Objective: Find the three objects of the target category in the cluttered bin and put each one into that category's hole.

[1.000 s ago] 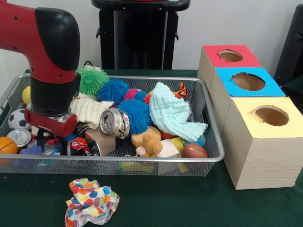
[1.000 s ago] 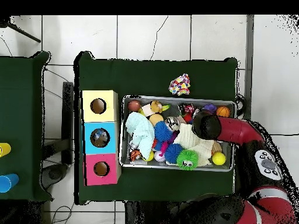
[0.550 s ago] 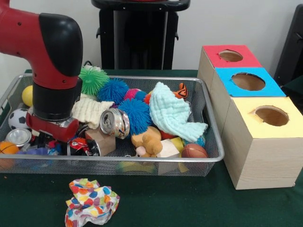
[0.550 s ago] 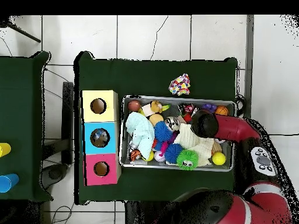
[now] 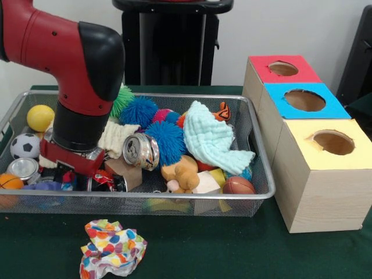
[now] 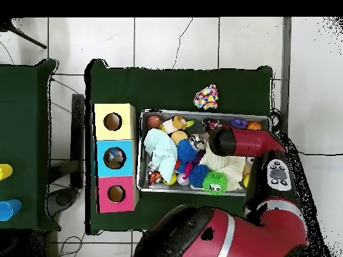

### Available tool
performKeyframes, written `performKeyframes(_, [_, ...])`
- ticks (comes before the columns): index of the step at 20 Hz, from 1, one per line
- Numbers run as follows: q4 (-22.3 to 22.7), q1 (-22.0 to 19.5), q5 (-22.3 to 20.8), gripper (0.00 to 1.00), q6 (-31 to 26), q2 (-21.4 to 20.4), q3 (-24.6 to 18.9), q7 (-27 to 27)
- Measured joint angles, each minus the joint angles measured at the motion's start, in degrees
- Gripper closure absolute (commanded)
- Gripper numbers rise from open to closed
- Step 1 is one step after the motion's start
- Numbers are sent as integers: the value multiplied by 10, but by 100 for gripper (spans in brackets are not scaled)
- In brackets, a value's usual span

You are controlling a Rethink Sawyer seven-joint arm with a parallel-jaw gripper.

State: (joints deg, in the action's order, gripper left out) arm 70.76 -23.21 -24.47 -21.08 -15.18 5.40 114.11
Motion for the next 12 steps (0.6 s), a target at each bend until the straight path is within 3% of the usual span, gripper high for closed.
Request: performKeyframes(12, [-4,19,43,100,-1,12,36,0])
